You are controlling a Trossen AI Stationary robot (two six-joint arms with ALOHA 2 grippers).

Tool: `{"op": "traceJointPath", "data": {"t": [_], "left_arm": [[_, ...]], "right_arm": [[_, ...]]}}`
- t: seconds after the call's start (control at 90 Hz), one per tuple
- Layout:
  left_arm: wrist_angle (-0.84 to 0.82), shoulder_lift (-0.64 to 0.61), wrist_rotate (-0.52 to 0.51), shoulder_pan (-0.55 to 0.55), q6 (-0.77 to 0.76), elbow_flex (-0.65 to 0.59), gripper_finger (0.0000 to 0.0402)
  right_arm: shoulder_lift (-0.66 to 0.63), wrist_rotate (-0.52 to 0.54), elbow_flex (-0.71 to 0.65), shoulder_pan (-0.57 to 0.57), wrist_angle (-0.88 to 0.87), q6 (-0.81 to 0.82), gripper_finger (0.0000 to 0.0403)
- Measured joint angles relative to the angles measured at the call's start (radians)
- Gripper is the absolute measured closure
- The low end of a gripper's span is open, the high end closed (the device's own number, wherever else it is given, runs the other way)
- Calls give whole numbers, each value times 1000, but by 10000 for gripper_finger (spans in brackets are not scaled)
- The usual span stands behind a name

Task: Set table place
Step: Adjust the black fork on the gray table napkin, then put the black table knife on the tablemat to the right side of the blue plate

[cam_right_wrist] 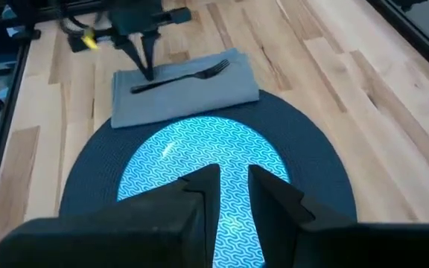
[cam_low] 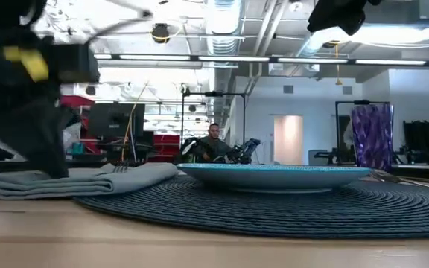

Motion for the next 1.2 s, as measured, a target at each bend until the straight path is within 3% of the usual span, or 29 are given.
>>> {"op": "traceJointPath", "data": {"t": [0.189,0.278,0.378,0.467,0.589,0.733,0.833,1.044,1.2], "left_arm": [[-48,-50,-113,26,177,77,401],[-131,-91,-158,70,250,136,401],[-283,-140,-228,131,282,176,401],[-302,-215,-289,169,285,193,401],[-257,-300,-298,168,358,194,401],[-238,-375,-303,140,392,194,401],[-242,-380,-304,117,408,194,401],[-242,-356,-311,99,419,194,401],[-232,-360,-321,101,422,195,401]], "right_arm": [[0,-1,0,-1,14,12,343],[21,-9,-21,-5,148,4,343],[100,-138,-61,-41,330,-30,343],[197,-209,-64,-74,389,-24,343],[256,-203,-53,-94,276,32,343],[242,-64,-57,-69,-121,234,343],[184,14,-84,-22,-240,390,343],[106,-10,-233,18,-191,704,343],[106,-35,-293,26,-160,808,343]]}}
